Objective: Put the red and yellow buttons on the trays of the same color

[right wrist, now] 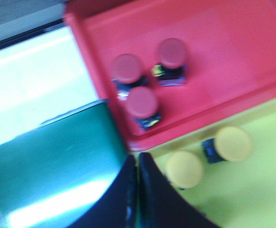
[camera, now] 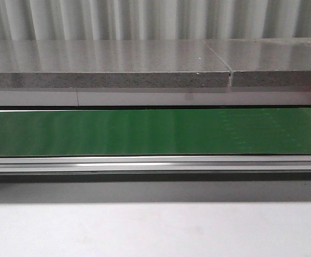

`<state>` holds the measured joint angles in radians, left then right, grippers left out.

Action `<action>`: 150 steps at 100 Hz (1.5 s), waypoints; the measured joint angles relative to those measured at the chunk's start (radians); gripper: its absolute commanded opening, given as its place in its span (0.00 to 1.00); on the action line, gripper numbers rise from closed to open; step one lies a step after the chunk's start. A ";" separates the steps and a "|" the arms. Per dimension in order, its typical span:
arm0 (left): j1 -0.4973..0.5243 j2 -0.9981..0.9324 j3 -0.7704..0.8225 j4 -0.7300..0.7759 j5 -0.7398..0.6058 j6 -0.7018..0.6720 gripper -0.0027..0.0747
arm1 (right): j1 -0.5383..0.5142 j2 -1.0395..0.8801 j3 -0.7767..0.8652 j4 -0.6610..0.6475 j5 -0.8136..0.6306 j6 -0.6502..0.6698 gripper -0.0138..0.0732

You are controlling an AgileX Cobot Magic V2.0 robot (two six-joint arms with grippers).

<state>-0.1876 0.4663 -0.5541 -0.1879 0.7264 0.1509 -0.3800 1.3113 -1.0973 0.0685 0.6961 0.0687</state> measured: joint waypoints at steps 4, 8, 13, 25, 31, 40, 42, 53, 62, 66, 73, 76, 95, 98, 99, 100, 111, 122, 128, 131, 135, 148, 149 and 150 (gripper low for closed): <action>0.000 0.000 0.000 0.000 0.000 0.000 0.01 | 0.025 -0.009 0.000 -0.002 0.010 -0.002 0.08; 0.000 0.000 0.000 0.000 0.000 0.000 0.01 | 0.055 -0.019 0.000 -0.002 0.023 -0.002 0.08; 0.000 0.000 0.000 0.000 0.000 0.000 0.01 | 0.090 -0.026 0.000 -0.004 0.035 -0.007 0.08; 0.000 0.000 0.000 0.000 0.000 0.000 0.01 | 0.180 -0.049 0.002 -0.003 0.050 -0.029 0.08; 0.000 0.000 0.000 0.000 0.000 0.000 0.01 | 0.231 -0.064 0.012 -0.005 0.052 -0.044 0.08; 0.000 0.000 0.000 0.000 0.000 0.000 0.01 | 0.307 -0.087 0.031 -0.005 0.060 -0.055 0.08; 0.000 0.000 0.000 0.000 0.000 0.000 0.01 | 0.324 -0.091 0.038 -0.005 0.060 -0.057 0.08; 0.000 0.000 0.000 0.000 0.000 0.000 0.01 | 0.401 -0.131 0.078 -0.010 0.060 -0.069 0.08; 0.000 0.000 0.000 0.000 0.000 0.000 0.01 | 0.450 -0.175 0.127 -0.019 0.056 -0.069 0.08; 0.000 0.000 0.000 0.000 0.000 0.000 0.01 | 0.468 -0.200 0.148 -0.023 0.047 -0.069 0.08; 0.000 0.000 0.000 0.000 0.000 0.000 0.01 | 0.491 -0.249 0.194 -0.029 0.031 -0.069 0.08; 0.000 0.000 0.000 0.000 0.000 0.000 0.01 | 0.497 -0.271 0.217 -0.031 0.022 -0.069 0.08; 0.000 0.000 0.000 0.000 0.000 0.000 0.01 | 0.508 -0.447 0.339 -0.037 -0.016 -0.069 0.08; 0.000 0.000 0.000 0.000 0.000 0.000 0.01 | 0.508 -0.475 0.356 -0.037 -0.019 -0.074 0.08; 0.000 0.000 0.000 0.000 0.000 0.000 0.01 | 0.508 -0.490 0.361 -0.039 -0.020 -0.074 0.08; 0.000 0.000 0.000 0.000 0.000 0.000 0.01 | 0.508 -0.497 0.369 -0.039 -0.020 -0.074 0.08; 0.000 0.000 0.000 0.000 0.000 0.000 0.01 | 0.508 -0.617 0.434 -0.041 -0.026 -0.074 0.08; 0.000 0.000 0.000 0.000 0.000 0.000 0.01 | 0.508 -0.739 0.487 -0.041 -0.026 -0.074 0.08; 0.000 0.000 0.000 0.000 0.000 0.000 0.01 | 0.508 -0.794 0.516 -0.041 -0.026 -0.074 0.08; 0.000 0.000 0.000 0.000 0.000 0.000 0.01 | 0.508 -0.826 0.528 -0.041 -0.022 -0.074 0.08; 0.000 0.000 0.000 0.000 0.000 0.000 0.01 | 0.508 -0.856 0.544 -0.041 -0.019 -0.074 0.08; 0.000 0.000 0.000 0.000 0.000 0.000 0.01 | 0.508 -0.950 0.574 -0.041 -0.001 -0.074 0.08; 0.000 0.000 0.000 0.000 -0.002 0.000 0.01 | 0.508 -0.954 0.576 -0.041 0.001 -0.074 0.08; 0.000 0.000 0.000 0.000 -0.002 0.000 0.01 | 0.508 -0.961 0.578 -0.041 0.003 -0.074 0.08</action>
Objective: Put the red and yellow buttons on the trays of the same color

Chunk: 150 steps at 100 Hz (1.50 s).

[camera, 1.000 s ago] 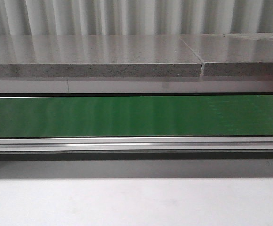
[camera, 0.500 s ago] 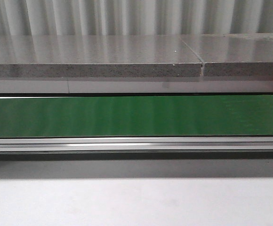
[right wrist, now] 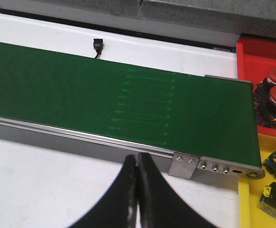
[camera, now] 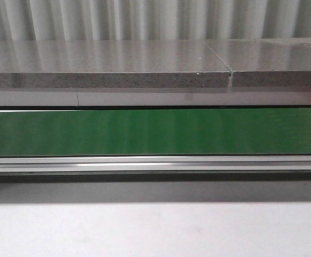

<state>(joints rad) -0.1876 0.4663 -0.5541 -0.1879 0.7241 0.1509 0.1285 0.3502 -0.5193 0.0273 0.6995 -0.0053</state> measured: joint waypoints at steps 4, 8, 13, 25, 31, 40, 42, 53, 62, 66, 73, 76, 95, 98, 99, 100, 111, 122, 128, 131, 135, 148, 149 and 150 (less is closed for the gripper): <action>0.000 0.000 0.000 0.001 -0.007 0.000 0.01 | 0.000 -0.015 0.006 0.000 0.005 -0.002 0.08; 0.000 0.000 0.000 0.005 -0.016 0.000 0.01 | 0.000 -0.026 0.012 0.000 0.007 -0.002 0.08; 0.000 0.000 0.000 0.012 -0.033 0.000 0.01 | 0.000 -0.031 0.016 0.000 0.013 -0.002 0.08; 0.000 0.023 -0.016 0.018 -0.052 0.000 0.01 | 0.000 -0.033 0.015 0.000 0.015 -0.002 0.08; 0.000 0.053 -0.039 0.018 -0.059 0.000 0.01 | 0.000 -0.033 0.015 0.000 0.015 -0.002 0.08; 0.015 0.129 -0.095 0.019 -0.061 0.000 0.01 | 0.000 -0.034 0.015 0.000 0.015 -0.002 0.08; 0.021 0.150 -0.110 0.019 -0.063 0.000 0.01 | 0.000 -0.034 0.015 0.000 0.016 -0.002 0.08; 0.075 0.274 -0.188 0.019 -0.066 -0.016 0.01 | 0.000 -0.034 0.015 0.000 0.016 -0.002 0.08; 0.140 0.368 -0.257 0.019 -0.068 -0.031 0.01 | 0.000 -0.034 0.015 0.000 0.017 -0.002 0.08; 0.169 0.416 -0.288 0.019 -0.068 -0.033 0.01 | 0.000 -0.034 0.015 0.000 0.017 -0.002 0.08; 0.226 0.497 -0.337 0.019 -0.065 -0.034 0.06 | 0.000 -0.034 0.015 0.000 0.017 -0.002 0.08; 0.254 0.529 -0.356 0.019 -0.061 -0.034 0.09 | 0.000 -0.034 0.015 0.000 0.017 -0.002 0.08; 0.378 0.734 -0.467 0.019 -0.019 -0.035 0.61 | 0.000 -0.034 0.015 0.000 0.017 -0.002 0.08; 0.393 0.759 -0.484 0.019 -0.014 -0.035 0.68 | 0.000 -0.034 0.015 0.000 0.017 -0.002 0.08; 0.397 0.766 -0.488 0.019 -0.014 -0.035 0.69 | 0.000 -0.034 0.015 0.000 0.017 -0.002 0.08; 0.405 0.778 -0.495 0.019 -0.014 -0.035 0.72 | 0.000 -0.034 0.015 0.000 0.017 -0.002 0.08; 0.462 0.868 -0.552 0.019 0.001 -0.046 0.77 | 0.000 -0.034 0.015 0.000 0.017 -0.002 0.08; 0.522 0.961 -0.625 0.019 0.038 -0.060 0.75 | 0.000 -0.034 0.015 0.000 0.017 -0.002 0.08; 0.553 1.008 -0.667 0.019 0.068 -0.078 0.75 | 0.000 -0.034 0.015 0.000 0.017 -0.002 0.08; 0.571 1.038 -0.694 0.019 0.083 -0.089 0.75 | 0.000 -0.034 0.015 0.000 0.017 -0.002 0.08; 0.593 1.075 -0.723 0.019 0.105 -0.099 0.75 | 0.000 -0.034 0.015 0.000 0.017 -0.002 0.08; 0.652 1.186 -0.837 0.019 0.179 -0.137 0.75 | 0.000 -0.034 0.015 0.000 0.017 -0.002 0.08; 0.657 1.198 -0.843 0.019 0.187 -0.137 0.75 | 0.000 -0.034 0.015 0.000 0.017 -0.002 0.08; 0.660 1.204 -0.856 0.019 0.191 -0.143 0.75 | 0.000 -0.034 0.015 0.000 0.017 -0.002 0.08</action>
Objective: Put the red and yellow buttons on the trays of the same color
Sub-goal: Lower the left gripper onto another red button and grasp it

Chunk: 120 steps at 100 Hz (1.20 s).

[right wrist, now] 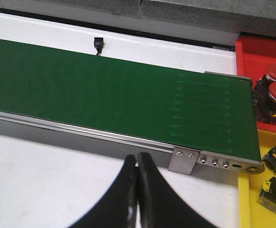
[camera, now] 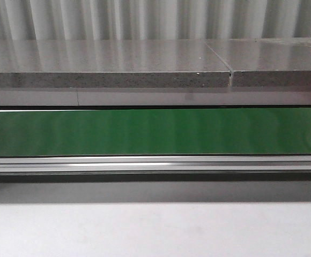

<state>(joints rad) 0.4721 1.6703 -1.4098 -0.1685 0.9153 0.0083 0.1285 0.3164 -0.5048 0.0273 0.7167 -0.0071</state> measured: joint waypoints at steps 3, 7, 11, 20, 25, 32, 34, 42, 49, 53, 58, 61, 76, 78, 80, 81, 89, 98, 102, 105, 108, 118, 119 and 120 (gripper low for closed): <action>0.009 0.024 -0.025 0.001 0.017 -0.008 0.75 | 0.000 0.000 0.000 0.000 0.000 0.000 0.08; 0.021 0.061 -0.061 0.003 0.040 -0.018 0.75 | 0.000 0.000 0.000 0.000 0.000 0.000 0.08; 0.029 0.096 -0.097 0.007 0.061 -0.026 0.75 | 0.000 0.000 0.000 0.000 0.000 0.000 0.08; 0.036 0.170 -0.166 0.012 0.097 -0.036 0.75 | 0.000 0.000 0.000 0.000 0.000 0.000 0.08; 0.036 0.207 -0.211 0.014 0.115 -0.038 0.75 | 0.000 0.000 0.000 0.000 0.000 0.000 0.08; 0.036 0.251 -0.266 0.013 0.138 -0.043 0.75 | 0.000 0.000 0.000 0.000 0.000 0.000 0.08; 0.036 0.265 -0.276 0.013 0.140 -0.046 0.75 | 0.000 0.000 0.000 0.000 0.000 0.000 0.08; 0.036 0.313 -0.330 0.013 0.151 -0.056 0.75 | 0.000 0.000 0.000 0.000 0.000 0.000 0.08; 0.036 0.348 -0.369 0.013 0.153 -0.064 0.75 | 0.000 0.000 0.000 0.000 0.000 0.000 0.08; 0.036 0.364 -0.388 0.013 0.153 -0.066 0.75 | 0.000 0.000 0.000 0.000 0.000 0.000 0.08; 0.036 0.385 -0.408 0.013 0.155 -0.068 0.75 | 0.000 0.000 0.000 0.000 0.000 0.000 0.08; 0.036 0.399 -0.419 0.017 0.157 -0.068 0.75 | 0.000 0.000 0.000 0.000 0.000 0.000 0.08; 0.036 0.454 -0.453 0.028 0.148 -0.068 0.75 | 0.000 0.000 0.000 0.000 0.000 0.000 0.08; 0.036 0.461 -0.455 0.028 0.146 -0.068 0.75 | 0.000 0.000 0.000 0.000 0.000 0.000 0.08; 0.036 0.467 -0.455 0.028 0.142 -0.068 0.75 | 0.000 0.000 0.000 0.000 0.000 0.000 0.08; 0.036 0.467 -0.457 0.028 0.137 -0.068 0.75 | 0.000 0.000 0.000 0.000 0.000 0.000 0.08; 0.036 0.489 -0.457 0.024 0.118 -0.068 0.75 | 0.000 0.000 0.000 0.000 0.000 0.000 0.08; 0.036 0.512 -0.457 0.014 0.093 -0.068 0.75 | 0.000 0.000 0.002 0.000 0.000 0.000 0.08; 0.036 0.521 -0.459 0.011 0.082 -0.068 0.75 | 0.000 0.000 0.002 0.000 0.000 0.000 0.08; 0.036 0.528 -0.459 0.006 0.076 -0.068 0.75 | 0.000 0.000 0.002 0.000 0.000 0.000 0.08; 0.036 0.532 -0.459 0.004 0.071 -0.068 0.75 | 0.000 0.000 0.002 0.000 0.000 0.000 0.08; 0.036 0.539 -0.459 0.001 0.056 -0.068 0.69 | 0.000 0.000 0.002 0.000 0.000 0.000 0.08; 0.036 0.539 -0.459 0.001 0.056 -0.068 0.69 | 0.000 0.000 0.002 0.000 0.000 0.000 0.08; 0.036 0.539 -0.459 0.001 0.053 -0.068 0.68 | 0.000 0.000 0.002 0.000 0.000 0.000 0.08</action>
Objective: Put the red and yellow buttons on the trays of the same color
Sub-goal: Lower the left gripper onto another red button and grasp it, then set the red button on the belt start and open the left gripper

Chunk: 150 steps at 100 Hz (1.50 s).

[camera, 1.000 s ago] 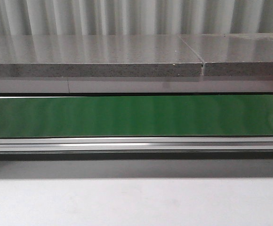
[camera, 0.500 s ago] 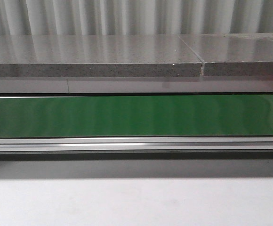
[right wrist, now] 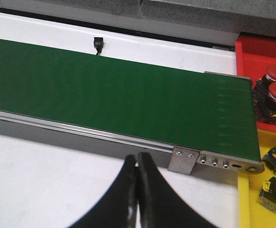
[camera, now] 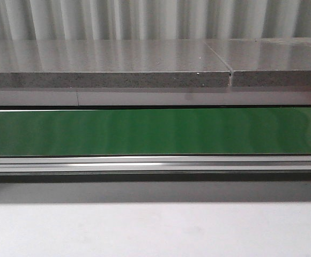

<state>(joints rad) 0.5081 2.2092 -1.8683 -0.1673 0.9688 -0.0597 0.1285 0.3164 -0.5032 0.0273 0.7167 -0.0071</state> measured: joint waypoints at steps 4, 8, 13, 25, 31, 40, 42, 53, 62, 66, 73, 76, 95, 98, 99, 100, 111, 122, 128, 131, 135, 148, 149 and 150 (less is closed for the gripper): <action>0.000 0.000 0.000 0.000 -0.002 0.000 0.62 | 0.000 0.000 0.000 0.000 0.000 0.000 0.08; 0.000 0.000 0.000 -0.002 -0.002 0.000 0.56 | 0.000 0.000 0.000 0.000 0.000 0.000 0.08; 0.000 0.000 0.000 -0.002 -0.002 0.000 0.49 | 0.000 0.000 0.000 0.000 0.000 0.000 0.08; 0.000 0.000 0.000 -0.002 -0.002 0.000 0.37 | 0.000 0.000 0.000 0.000 0.000 0.000 0.08; 0.000 0.000 0.000 -0.002 -0.002 0.000 0.33 | 0.000 0.000 0.000 0.000 0.000 0.000 0.08; 0.000 0.000 0.000 -0.002 -0.002 0.008 0.31 | 0.000 0.000 0.000 0.000 0.000 0.000 0.08; 0.000 0.000 0.000 -0.002 -0.002 0.014 0.30 | 0.000 0.000 0.000 0.000 0.000 0.000 0.08; -0.013 -0.014 0.000 0.005 -0.002 0.038 0.30 | 0.000 0.000 0.000 0.000 0.000 0.000 0.08; -0.018 -0.045 0.000 0.008 -0.004 0.045 0.30 | 0.000 0.000 0.000 0.000 0.000 0.000 0.08; -0.023 -0.060 0.000 0.008 -0.004 0.049 0.30 | 0.000 0.000 0.000 0.000 0.000 0.000 0.08; -0.027 -0.091 0.000 0.008 -0.004 0.053 0.30 | 0.000 0.000 0.000 0.000 0.000 0.000 0.08; -0.030 -0.107 0.000 0.008 -0.002 0.060 0.30 | 0.000 0.000 0.000 0.000 0.000 0.000 0.08; -0.051 -0.200 0.026 0.014 0.008 0.074 0.30 | 0.000 0.000 0.000 0.000 0.000 0.000 0.08; -0.054 -0.217 0.039 0.015 0.008 0.074 0.30 | 0.000 0.000 0.000 0.000 0.000 0.000 0.08; -0.056 -0.222 0.046 0.015 0.008 0.074 0.30 | 0.000 0.000 0.000 0.000 0.000 0.000 0.08; -0.056 -0.231 0.050 0.015 0.008 0.076 0.30 | 0.000 0.000 0.000 0.000 0.000 0.000 0.08; -0.062 -0.316 0.140 0.015 0.000 0.078 0.30 | 0.000 0.000 0.000 0.000 0.000 0.000 0.08; -0.068 -0.414 0.254 0.017 -0.040 0.082 0.30 | 0.000 0.000 0.000 0.000 0.000 0.000 0.08; -0.076 -0.475 0.322 0.019 -0.060 0.086 0.30 | 0.000 0.000 0.000 0.000 0.000 0.000 0.08; -0.082 -0.501 0.351 0.019 -0.070 0.086 0.30 | 0.000 0.000 0.000 0.000 0.000 0.000 0.08; -0.093 -0.537 0.390 0.019 -0.080 0.086 0.30 | 0.000 0.000 0.000 0.000 0.000 0.000 0.08; -0.136 -0.614 0.496 0.019 -0.104 0.086 0.30 | 0.000 0.000 0.000 0.000 0.000 -0.002 0.08; -0.142 -0.619 0.501 0.019 -0.104 0.086 0.30 | 0.000 0.000 0.000 0.000 0.000 -0.002 0.08; -0.144 -0.622 0.505 0.019 -0.106 0.086 0.30 | 0.000 0.000 0.000 0.000 0.000 -0.002 0.08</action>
<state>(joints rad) 0.3638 1.5876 -1.3634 -0.1482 0.8627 0.0263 0.1285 0.3164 -0.5032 0.0273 0.7167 -0.0087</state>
